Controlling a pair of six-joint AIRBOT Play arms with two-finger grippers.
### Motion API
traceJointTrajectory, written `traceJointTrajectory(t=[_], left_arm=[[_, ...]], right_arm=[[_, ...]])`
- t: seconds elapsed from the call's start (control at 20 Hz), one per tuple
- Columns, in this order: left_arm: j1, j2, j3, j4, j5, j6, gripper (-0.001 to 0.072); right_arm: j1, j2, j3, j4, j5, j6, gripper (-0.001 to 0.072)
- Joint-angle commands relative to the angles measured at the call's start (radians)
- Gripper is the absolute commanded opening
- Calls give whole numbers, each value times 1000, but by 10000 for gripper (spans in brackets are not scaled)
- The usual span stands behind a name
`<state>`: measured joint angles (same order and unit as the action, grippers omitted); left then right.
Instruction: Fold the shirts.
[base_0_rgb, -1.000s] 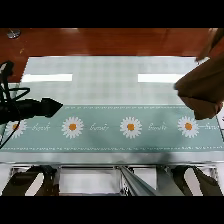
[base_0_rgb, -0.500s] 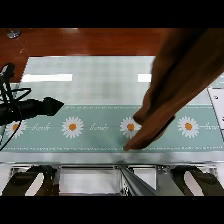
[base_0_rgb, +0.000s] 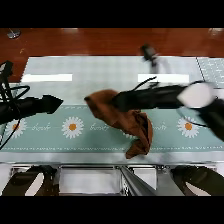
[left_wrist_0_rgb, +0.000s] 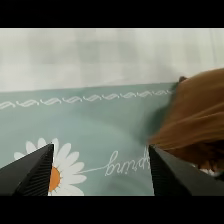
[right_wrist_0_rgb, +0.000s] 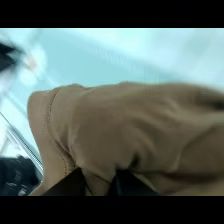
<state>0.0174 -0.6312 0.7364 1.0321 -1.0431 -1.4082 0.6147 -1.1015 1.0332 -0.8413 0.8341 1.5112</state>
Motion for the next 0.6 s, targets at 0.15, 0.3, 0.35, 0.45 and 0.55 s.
traceJointTrajectory(t=[0.15,0.3,0.35,0.45,0.55], left_arm=[[-1,-42,-10,10,22,-28,701],[-1,-71,-10,10,-105,-29,701],[0,-83,-10,21,-161,-29,701],[1,-108,-24,110,-210,-62,701],[20,-138,-68,253,-208,-172,701]], right_arm=[[56,-295,60,208,33,-87,620],[-203,-176,138,133,185,-63,620],[-326,-108,138,81,212,-38,620],[-551,13,132,-145,312,27,620],[-722,118,54,-517,461,128,618]])
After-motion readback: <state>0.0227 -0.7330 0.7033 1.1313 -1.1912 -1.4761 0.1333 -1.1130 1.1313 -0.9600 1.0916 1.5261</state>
